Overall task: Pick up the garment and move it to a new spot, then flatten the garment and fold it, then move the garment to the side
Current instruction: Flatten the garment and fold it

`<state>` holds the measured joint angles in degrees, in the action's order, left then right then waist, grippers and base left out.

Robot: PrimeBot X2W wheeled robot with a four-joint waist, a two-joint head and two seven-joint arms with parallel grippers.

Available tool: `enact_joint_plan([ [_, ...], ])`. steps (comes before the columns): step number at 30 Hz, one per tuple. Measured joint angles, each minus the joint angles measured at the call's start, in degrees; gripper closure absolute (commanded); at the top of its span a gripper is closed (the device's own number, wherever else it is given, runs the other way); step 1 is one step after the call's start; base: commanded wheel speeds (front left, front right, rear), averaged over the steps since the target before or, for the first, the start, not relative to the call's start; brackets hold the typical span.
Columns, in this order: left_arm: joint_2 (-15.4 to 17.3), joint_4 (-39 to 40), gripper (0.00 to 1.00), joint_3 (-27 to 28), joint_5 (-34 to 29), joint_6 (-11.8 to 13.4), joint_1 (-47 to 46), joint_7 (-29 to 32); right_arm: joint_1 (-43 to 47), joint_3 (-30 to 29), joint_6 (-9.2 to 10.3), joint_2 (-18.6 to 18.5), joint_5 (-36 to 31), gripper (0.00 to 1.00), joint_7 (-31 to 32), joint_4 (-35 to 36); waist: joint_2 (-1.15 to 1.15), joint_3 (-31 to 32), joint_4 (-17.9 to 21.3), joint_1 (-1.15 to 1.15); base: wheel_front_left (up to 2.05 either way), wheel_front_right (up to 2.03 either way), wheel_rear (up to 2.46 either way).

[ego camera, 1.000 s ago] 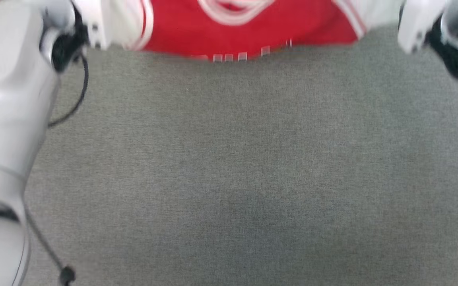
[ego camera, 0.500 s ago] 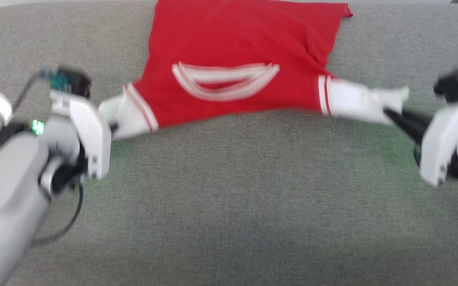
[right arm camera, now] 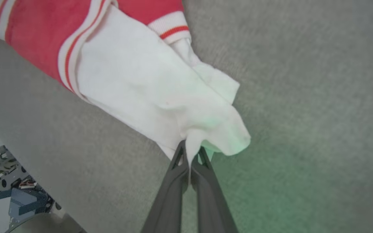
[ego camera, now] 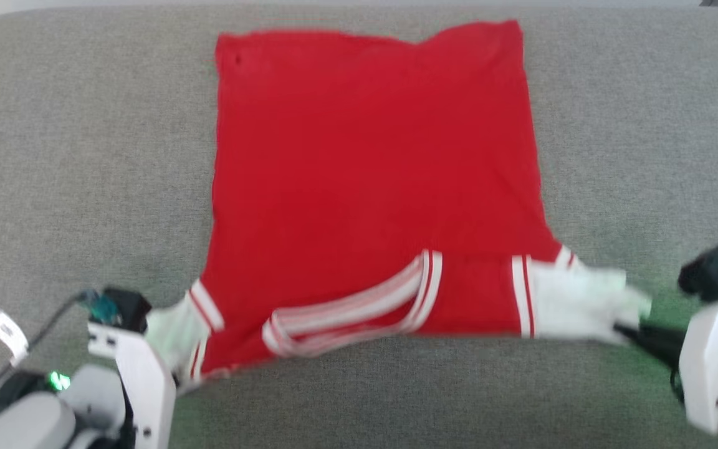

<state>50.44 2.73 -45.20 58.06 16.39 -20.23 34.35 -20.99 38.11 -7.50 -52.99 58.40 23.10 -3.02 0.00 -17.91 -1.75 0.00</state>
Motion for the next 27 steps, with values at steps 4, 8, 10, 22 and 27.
enact_joint_plan([
  [4, 0.4, 1.8, 1.00, -1.5, 1.6, 2.0, 3.7, 1.9, 4.6, 0.8, 0.00, -1.5, 1.9, 1.00, 3.1, 2.2, 0.00, 0.5, 0.0, 0.00, 0.00, 0.00, 0.00],
  [8, 0.2, 2.5, 1.00, -2.4, 1.7, 3.4, 5.8, 1.9, 8.5, 0.9, -0.01, -2.3, 4.1, 1.00, 5.2, 3.3, 0.00, 0.7, 0.1, 0.00, 0.00, 0.00, 0.00],
  [10, -0.3, 2.4, 1.00, -2.4, 1.8, 3.6, 6.3, 1.2, 9.8, 0.6, -0.01, -2.5, 4.1, 1.00, 5.3, 3.6, 0.00, 0.8, 0.1, 0.00, 0.00, 0.00, 0.00],
  [22, -4.0, 1.3, 1.00, -0.4, 1.9, 2.4, 7.9, -7.2, 13.5, -9.3, -0.04, 0.7, -0.3, 0.00, 4.1, 5.8, 0.00, 1.1, 0.9, 0.00, 0.00, 0.00, 0.00],
  [27, -4.2, 1.5, 1.00, 0.0, 1.8, 2.5, 7.9, -8.0, 14.6, -20.2, 0.01, 2.8, -3.8, 0.00, 4.0, 10.9, 0.00, 0.3, 0.8, 0.00, 0.00, 0.00, 0.00],
])
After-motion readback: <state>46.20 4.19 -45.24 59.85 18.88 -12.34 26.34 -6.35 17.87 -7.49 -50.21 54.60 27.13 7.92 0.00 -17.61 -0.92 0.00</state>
